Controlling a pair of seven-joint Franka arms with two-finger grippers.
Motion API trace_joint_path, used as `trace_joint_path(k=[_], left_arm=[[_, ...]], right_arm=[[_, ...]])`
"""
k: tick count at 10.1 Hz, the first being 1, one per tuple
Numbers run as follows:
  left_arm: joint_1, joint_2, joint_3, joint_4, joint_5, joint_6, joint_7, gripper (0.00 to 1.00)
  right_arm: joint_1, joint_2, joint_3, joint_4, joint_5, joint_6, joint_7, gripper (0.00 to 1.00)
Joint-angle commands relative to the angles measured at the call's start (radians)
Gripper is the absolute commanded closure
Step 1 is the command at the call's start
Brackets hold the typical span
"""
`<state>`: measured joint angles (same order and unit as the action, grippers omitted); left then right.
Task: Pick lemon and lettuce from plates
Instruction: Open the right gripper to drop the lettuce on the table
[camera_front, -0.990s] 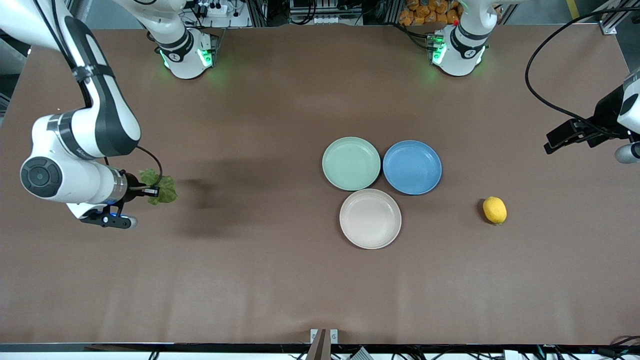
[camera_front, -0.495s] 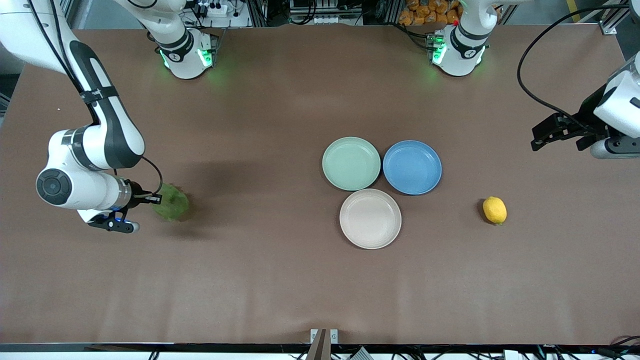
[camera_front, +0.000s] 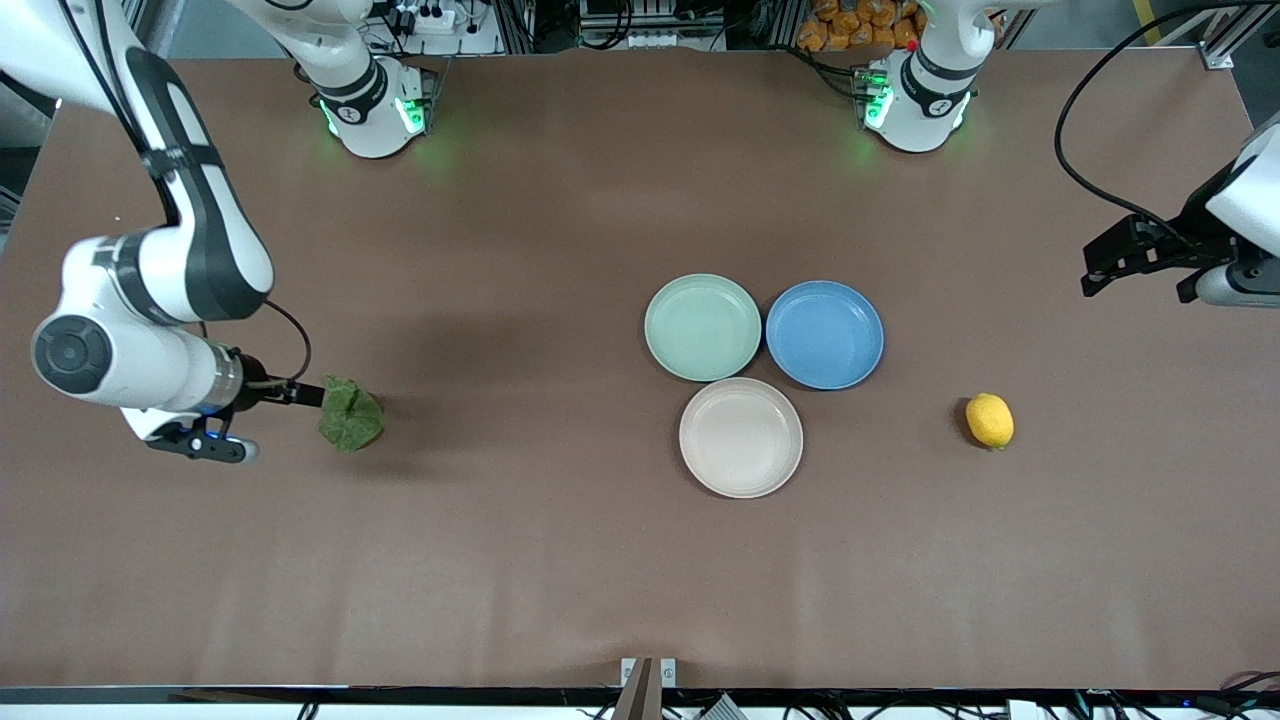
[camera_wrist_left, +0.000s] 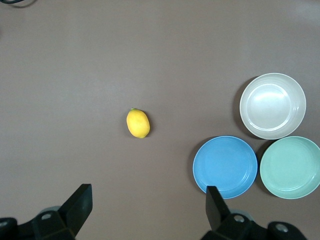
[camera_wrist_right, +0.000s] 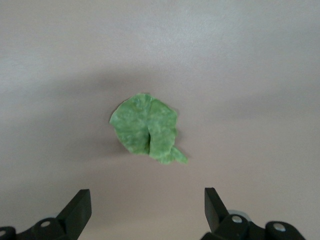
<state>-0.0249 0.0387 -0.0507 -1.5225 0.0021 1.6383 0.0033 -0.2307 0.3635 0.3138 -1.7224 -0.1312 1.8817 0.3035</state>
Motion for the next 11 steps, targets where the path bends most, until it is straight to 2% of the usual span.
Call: trace_joint_path(k=[1, 2, 4, 6, 8, 10, 11], left_arm=[[-0.001, -0.002, 0.002, 0.005, 0.021, -0.02, 0.02, 0.0], [-0.004, 0.006, 0.002, 0.004, 0.024, -0.023, 0.024, 0.0], [-0.012, 0.007, -0.005, -0.001, 0.038, -0.028, 0.035, 0.0], [0.002, 0.007, -0.005, 0.001, 0.035, -0.028, 0.125, 0.0], [-0.001, 0.006, -0.005, -0.001, 0.033, -0.038, 0.124, 0.0], [-0.004, 0.001, -0.005, 0.001, 0.027, -0.061, 0.115, 0.0], [-0.003, -0.003, -0.005, 0.002, 0.027, -0.069, 0.1, 0.0]], right_arm=[[0.042, -0.087, -0.016, 0.03, 0.024, -0.068, -0.011, 0.0], [0.059, -0.124, -0.025, 0.03, 0.024, -0.069, -0.011, 0.0], [0.146, -0.19, -0.122, 0.033, 0.028, -0.097, -0.076, 0.0], [0.194, -0.242, -0.18, 0.05, 0.03, -0.143, -0.203, 0.0], [0.287, -0.281, -0.28, 0.101, 0.03, -0.226, -0.248, 0.0], [0.303, -0.34, -0.361, 0.109, 0.125, -0.243, -0.326, 0.0], [0.316, -0.365, -0.377, 0.115, 0.121, -0.275, -0.357, 0.0]])
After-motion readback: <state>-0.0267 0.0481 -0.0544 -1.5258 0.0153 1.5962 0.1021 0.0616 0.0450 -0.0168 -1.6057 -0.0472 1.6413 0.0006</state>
